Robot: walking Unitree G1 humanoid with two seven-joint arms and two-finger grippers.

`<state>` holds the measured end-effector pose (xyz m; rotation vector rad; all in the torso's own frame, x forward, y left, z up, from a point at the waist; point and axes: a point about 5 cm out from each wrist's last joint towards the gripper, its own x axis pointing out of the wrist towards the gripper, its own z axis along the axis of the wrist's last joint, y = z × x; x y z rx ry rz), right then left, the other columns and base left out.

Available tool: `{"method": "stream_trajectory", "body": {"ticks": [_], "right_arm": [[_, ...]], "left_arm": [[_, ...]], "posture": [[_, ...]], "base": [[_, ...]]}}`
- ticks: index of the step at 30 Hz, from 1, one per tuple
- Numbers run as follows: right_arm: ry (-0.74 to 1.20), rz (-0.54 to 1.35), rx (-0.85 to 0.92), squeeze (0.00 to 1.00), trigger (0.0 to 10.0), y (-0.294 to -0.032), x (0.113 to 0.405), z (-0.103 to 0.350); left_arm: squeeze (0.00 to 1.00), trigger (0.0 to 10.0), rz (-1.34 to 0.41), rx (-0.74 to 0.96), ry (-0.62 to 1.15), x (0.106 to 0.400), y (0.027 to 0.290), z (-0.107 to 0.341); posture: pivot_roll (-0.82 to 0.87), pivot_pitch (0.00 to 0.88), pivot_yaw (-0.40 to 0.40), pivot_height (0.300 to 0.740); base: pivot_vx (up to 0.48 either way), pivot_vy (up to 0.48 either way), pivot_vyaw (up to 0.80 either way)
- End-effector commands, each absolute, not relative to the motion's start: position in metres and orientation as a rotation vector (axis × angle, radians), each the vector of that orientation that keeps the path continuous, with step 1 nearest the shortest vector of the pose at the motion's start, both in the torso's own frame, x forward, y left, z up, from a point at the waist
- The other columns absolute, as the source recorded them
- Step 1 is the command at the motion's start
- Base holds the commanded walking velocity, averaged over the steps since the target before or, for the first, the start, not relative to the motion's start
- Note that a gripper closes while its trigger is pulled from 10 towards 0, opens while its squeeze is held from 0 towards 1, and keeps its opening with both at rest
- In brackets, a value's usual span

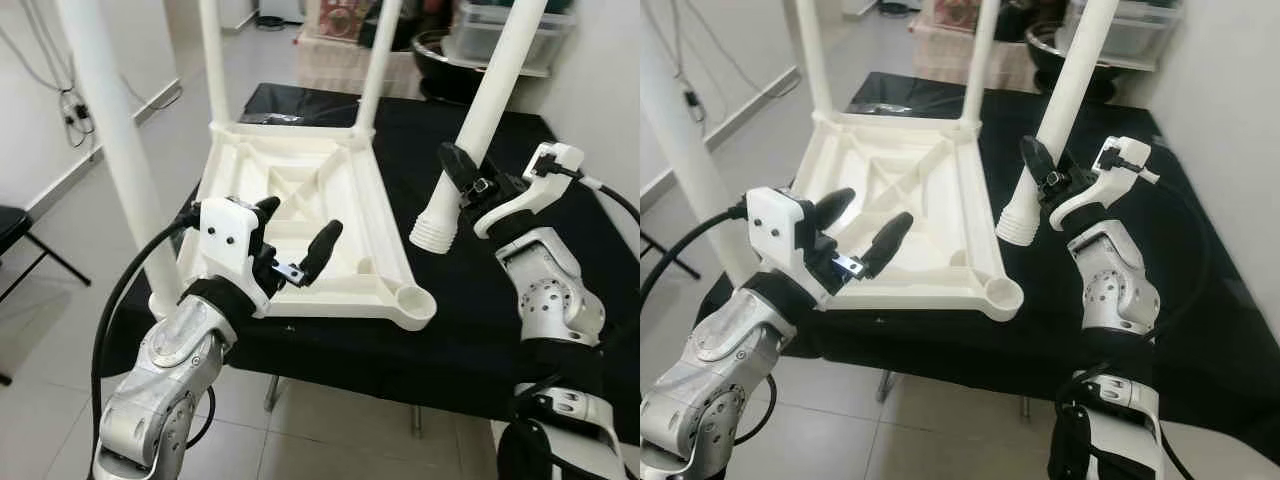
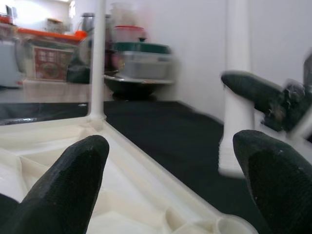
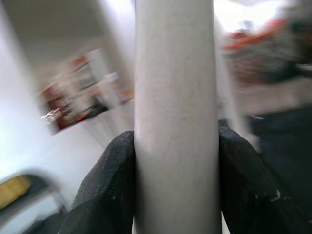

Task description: Building children table

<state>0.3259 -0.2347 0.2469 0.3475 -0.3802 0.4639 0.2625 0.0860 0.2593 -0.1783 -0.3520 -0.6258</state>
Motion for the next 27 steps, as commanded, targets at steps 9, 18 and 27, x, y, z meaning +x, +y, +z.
{"method": "stream_trajectory", "body": {"ticks": [9, 18, 27], "right_arm": [[-0.229, 0.964, -0.033, 0.0, 10.0, -0.201, 0.262, 0.224], [-0.235, 1.111, -0.05, 0.0, 10.0, -0.165, 0.253, 0.222], [-0.168, 1.145, -0.156, 0.0, 10.0, -0.149, 0.252, 0.209]], "left_arm": [[0.0, 10.0, -0.853, -0.281, -0.384, 0.269, 0.066, 0.288], [0.0, 10.0, -0.891, -0.342, -0.394, 0.275, 0.053, 0.3], [0.0, 0.0, -0.915, -0.421, -0.404, 0.277, 0.054, 0.308]], "posture": [[-0.06, 0.016, -0.002, 0.74], [-0.06, 0.008, 0.009, 0.74], [-0.06, 0.011, 0.01, 0.74]], "base": [[0.0, 0.0, 0.0], [0.0, 0.0, 0.0], [0.0, 0.0, 0.0]]}}
